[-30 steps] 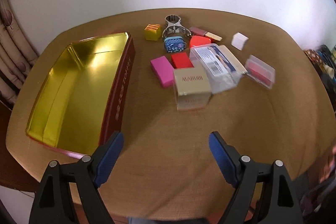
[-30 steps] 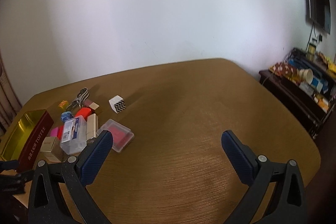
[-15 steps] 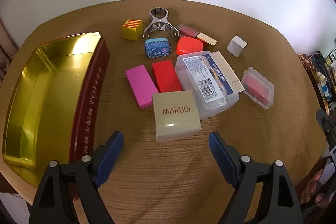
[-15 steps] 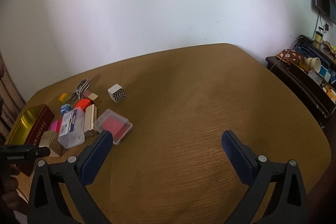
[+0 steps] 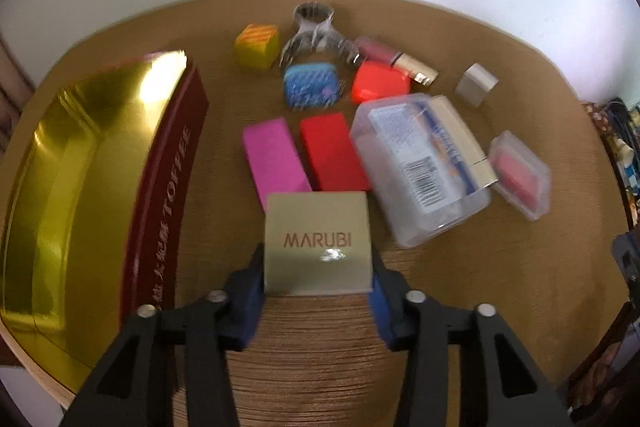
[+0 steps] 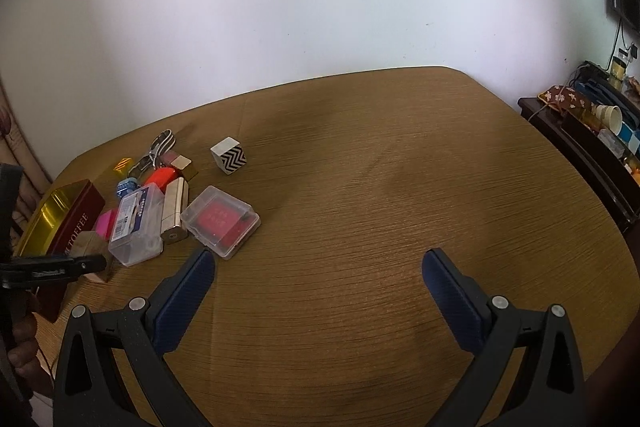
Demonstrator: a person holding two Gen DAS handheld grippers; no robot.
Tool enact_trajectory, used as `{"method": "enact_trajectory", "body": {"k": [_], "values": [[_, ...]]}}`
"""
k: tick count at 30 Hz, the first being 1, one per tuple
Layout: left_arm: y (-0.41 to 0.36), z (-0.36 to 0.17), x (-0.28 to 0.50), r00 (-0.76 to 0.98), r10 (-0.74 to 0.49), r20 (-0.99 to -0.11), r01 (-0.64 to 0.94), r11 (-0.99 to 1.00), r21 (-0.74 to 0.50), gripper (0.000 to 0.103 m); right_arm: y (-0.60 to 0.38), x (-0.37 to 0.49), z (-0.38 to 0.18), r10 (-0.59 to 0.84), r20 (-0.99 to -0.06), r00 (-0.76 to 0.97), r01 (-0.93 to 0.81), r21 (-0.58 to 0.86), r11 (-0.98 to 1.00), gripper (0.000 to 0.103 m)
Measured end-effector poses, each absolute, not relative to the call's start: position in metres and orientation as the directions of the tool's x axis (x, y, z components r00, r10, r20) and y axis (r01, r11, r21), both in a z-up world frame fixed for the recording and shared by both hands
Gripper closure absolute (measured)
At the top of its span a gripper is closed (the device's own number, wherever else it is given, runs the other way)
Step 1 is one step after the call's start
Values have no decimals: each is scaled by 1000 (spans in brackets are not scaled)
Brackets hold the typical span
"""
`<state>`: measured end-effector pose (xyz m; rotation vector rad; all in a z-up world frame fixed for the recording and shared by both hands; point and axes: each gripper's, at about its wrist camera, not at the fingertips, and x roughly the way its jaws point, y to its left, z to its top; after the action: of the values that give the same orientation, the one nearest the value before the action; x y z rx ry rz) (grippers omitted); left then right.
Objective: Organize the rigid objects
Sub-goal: 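Grasp the beige MARUBI box with the left tool while the right tool grasps the clear red-card case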
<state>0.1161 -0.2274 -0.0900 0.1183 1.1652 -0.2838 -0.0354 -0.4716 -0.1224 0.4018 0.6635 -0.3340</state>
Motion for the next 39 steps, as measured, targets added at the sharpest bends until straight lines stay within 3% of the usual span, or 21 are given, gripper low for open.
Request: {"method": "enact_trajectory", "body": {"k": [10, 19, 32, 37, 38, 39], "values": [[-225, -70, 94, 416, -203, -886, 295, 952, -80, 58, -473, -27, -119, -140, -675, 724, 390, 233, 891, 0], [-216, -38, 60, 437, -257, -862, 293, 947, -133, 58, -458, 41, -119, 167, -734, 658, -35, 192, 981, 0], [-188, -12, 50, 460, -258, -849, 246, 956, -158, 57, -431, 120, -130, 225, -844, 487, -312, 72, 947, 1], [-175, -2, 52, 474, -247, -845, 224, 962, -156, 57, -418, 134, -147, 210, -885, 416, -353, 56, 934, 16], [-173, -1, 53, 480, -240, -844, 217, 964, -150, 57, -417, 136, -150, 212, -892, 398, -359, 61, 931, 25], [-170, 0, 53, 483, -235, -843, 213, 966, -147, 57, -416, 138, -154, 207, -898, 389, -362, 58, 930, 40]]}}
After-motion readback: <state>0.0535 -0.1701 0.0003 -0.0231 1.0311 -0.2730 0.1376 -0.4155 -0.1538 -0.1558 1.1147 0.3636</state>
